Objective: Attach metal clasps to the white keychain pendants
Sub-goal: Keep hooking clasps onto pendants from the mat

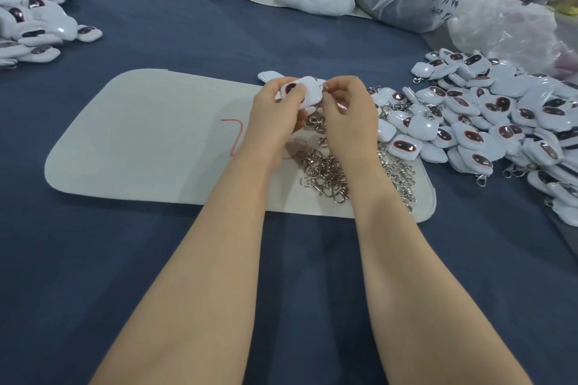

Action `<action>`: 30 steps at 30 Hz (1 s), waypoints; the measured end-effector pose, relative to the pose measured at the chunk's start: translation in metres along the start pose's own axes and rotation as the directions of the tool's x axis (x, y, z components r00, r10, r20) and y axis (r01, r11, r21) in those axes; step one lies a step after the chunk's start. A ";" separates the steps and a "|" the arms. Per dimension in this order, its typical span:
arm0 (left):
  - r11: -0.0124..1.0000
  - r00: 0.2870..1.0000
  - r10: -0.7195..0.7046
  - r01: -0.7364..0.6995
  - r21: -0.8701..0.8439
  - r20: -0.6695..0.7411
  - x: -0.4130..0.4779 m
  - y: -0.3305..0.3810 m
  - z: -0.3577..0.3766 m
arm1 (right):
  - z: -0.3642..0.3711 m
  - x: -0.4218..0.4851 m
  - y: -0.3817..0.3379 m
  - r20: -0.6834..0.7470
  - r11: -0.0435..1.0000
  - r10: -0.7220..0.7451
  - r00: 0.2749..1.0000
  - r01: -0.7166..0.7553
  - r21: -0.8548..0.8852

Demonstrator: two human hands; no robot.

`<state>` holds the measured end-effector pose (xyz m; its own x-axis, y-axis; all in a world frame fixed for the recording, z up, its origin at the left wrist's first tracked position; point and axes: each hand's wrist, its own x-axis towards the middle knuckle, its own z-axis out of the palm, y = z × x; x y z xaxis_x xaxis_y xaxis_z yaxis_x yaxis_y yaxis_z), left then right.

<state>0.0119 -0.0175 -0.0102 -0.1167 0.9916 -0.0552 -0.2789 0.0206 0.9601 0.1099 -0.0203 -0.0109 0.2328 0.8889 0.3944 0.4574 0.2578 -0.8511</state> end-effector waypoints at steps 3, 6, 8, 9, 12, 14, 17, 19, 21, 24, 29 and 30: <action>0.976 0.988 -0.134 0.144 -0.164 0.072 0.000 0.002 -0.001 | 0.002 0.001 -0.002 -0.049 0.997 0.021 0.999 -0.017 0.075; 0.957 0.980 -0.185 0.196 -0.215 0.071 0.000 0.004 -0.001 | 0.004 -0.001 -0.002 -0.104 0.998 -0.017 0.994 0.022 0.052; 0.939 0.973 -0.225 0.232 -0.253 0.056 0.000 0.004 -0.001 | 0.004 -0.002 -0.002 -0.118 0.998 -0.062 0.991 0.063 0.007; 0.929 0.969 -0.241 0.246 -0.277 0.050 0.001 0.005 -0.002 | 0.003 -0.003 -0.002 -0.119 0.996 -0.089 0.989 0.087 -0.021; 0.920 0.971 -0.239 0.235 -0.315 0.026 0.000 0.004 -0.003 | 0.002 -0.004 -0.002 -0.104 0.986 -0.140 0.985 0.130 -0.102; 0.943 0.982 -0.186 0.169 -0.288 -0.033 -0.001 0.004 -0.002 | 0.001 -0.003 -0.002 -0.077 0.980 -0.147 0.986 0.134 -0.148; 0.996 0.989 0.003 -0.016 -0.086 -0.151 0.000 0.002 -0.002 | 0.001 -0.003 -0.001 -0.030 0.965 -0.147 0.989 0.137 -0.223; 0.965 0.963 0.218 -0.188 0.181 -0.158 -0.001 0.000 -0.002 | 0.002 -0.002 0.000 0.000 0.959 -0.136 0.991 0.132 -0.251; 0.862 0.912 0.398 -0.338 0.378 -0.094 -0.005 0.000 0.000 | 0.002 -0.003 0.001 0.038 0.958 -0.111 0.993 0.117 -0.263; 0.723 0.854 0.520 -0.454 0.521 0.022 -0.007 -0.004 0.003 | 0.002 -0.004 0.002 0.057 0.976 -0.035 0.998 0.047 -0.213; 0.956 0.954 0.249 -0.215 0.198 -0.168 0.001 -0.003 0.002 | 0.003 -0.002 0.000 0.021 0.998 0.007 1.000 -0.006 -0.067; 0.992 0.977 0.119 -0.109 0.061 -0.178 0.002 -0.002 0.001 | 0.004 -0.002 -0.001 0.009 0.999 0.000 1.000 0.001 -0.045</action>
<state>0.0129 -0.0156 -0.0123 -0.3166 0.9485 0.0111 -0.2056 -0.0800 0.9754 0.1057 -0.0207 -0.0119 0.2248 0.8923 0.3916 0.4954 0.2414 -0.8345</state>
